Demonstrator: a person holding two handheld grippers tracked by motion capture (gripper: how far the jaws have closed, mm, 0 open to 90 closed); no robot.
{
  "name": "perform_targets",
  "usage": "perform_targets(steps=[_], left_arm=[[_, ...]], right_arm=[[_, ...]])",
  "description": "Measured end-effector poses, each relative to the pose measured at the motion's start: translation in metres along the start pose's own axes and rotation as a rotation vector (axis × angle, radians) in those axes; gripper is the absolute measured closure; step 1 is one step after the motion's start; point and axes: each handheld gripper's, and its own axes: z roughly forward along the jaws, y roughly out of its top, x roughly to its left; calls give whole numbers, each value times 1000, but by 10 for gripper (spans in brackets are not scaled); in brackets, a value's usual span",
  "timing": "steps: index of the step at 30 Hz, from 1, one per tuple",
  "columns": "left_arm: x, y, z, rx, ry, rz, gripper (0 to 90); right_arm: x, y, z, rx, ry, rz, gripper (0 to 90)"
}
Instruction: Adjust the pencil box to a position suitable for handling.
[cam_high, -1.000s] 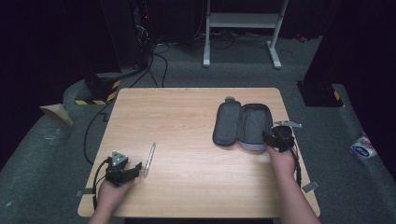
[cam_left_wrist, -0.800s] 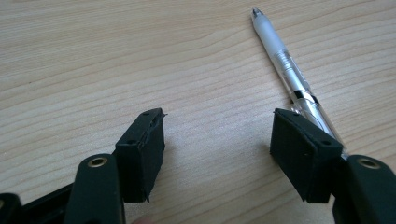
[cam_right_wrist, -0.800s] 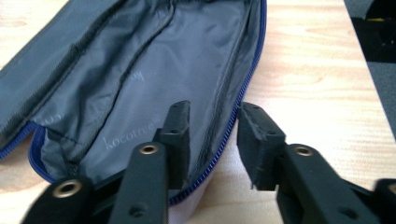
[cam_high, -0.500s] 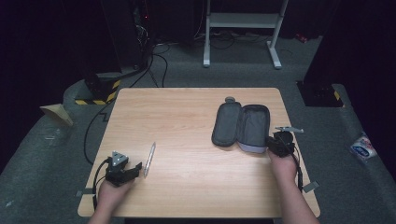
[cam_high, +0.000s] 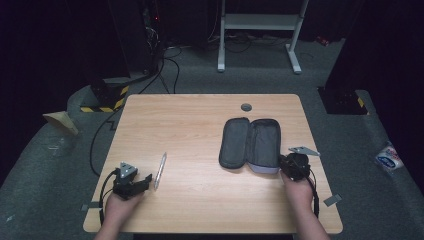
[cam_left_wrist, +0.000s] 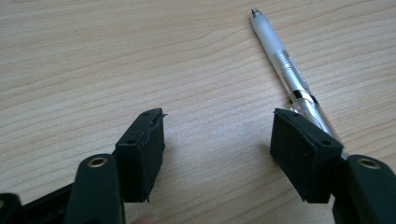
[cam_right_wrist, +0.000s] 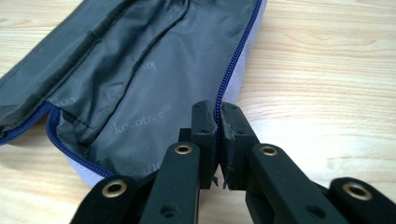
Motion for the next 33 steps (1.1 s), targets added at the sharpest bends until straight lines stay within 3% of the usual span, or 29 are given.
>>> perform_targets(steps=[8, 16, 23, 29, 33], left_arm=[[0, 0, 0, 0, 0, -1, 353], [0, 0, 0, 0, 1, 2, 354], [0, 0, 0, 0, 0, 5, 356], [0, -1, -2, -6, -5, 10, 398], [-1, -1, -3, -9, 17, 16, 441]], right_arm=[[18, -13, -14, -32, 46, -43, 844], [36, -30, -24, -53, 88, -48, 840], [56, -43, -32, -74, 120, -97, 820], [70, -51, -38, -94, 159, -110, 801], [74, -52, -43, -115, 176, -121, 757]])
